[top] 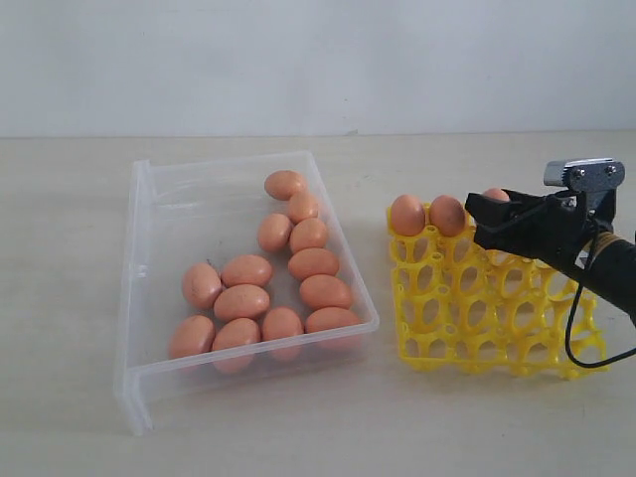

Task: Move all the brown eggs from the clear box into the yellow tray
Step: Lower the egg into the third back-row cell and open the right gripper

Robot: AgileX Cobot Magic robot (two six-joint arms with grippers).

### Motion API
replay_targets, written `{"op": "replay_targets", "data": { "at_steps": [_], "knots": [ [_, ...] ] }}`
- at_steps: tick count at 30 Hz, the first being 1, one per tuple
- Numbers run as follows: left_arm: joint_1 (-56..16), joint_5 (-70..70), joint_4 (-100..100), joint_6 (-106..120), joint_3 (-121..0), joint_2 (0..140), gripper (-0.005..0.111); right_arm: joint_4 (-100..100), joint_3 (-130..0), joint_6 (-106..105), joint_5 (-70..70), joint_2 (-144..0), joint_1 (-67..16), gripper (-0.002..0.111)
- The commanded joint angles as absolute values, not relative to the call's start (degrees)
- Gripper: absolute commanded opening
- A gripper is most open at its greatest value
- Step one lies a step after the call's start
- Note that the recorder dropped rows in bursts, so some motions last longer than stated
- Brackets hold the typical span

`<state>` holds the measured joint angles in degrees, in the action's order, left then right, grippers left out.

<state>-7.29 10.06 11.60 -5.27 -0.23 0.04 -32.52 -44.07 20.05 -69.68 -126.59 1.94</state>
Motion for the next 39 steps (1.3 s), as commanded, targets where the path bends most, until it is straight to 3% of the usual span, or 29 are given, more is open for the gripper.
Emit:
{"op": "replay_targets", "data": {
  "at_steps": [1, 15, 18, 19, 39],
  "knots": [
    [-7.62, 9.88, 11.46, -5.56, 0.00, 0.00, 0.004, -33.43, -44.28, 20.41, -69.96, -126.57, 2.09, 0.044],
    [-7.62, 9.88, 11.46, -5.56, 0.00, 0.00, 0.004, -33.66, -44.28, 20.41, -69.96, -126.57, 2.09, 0.044],
    [-7.62, 9.88, 11.46, -5.56, 0.00, 0.00, 0.004, -33.76, -44.28, 20.54, -69.96, -126.57, 2.09, 0.061],
    [-7.62, 9.88, 11.46, -5.56, 0.00, 0.00, 0.004, -33.76, -44.28, 20.55, -69.96, -126.57, 2.09, 0.062],
    [-7.62, 9.88, 11.46, -5.56, 0.00, 0.00, 0.004, -33.96, -44.05, 21.06, -69.17, -122.81, 2.09, 0.062]
  ]
}}
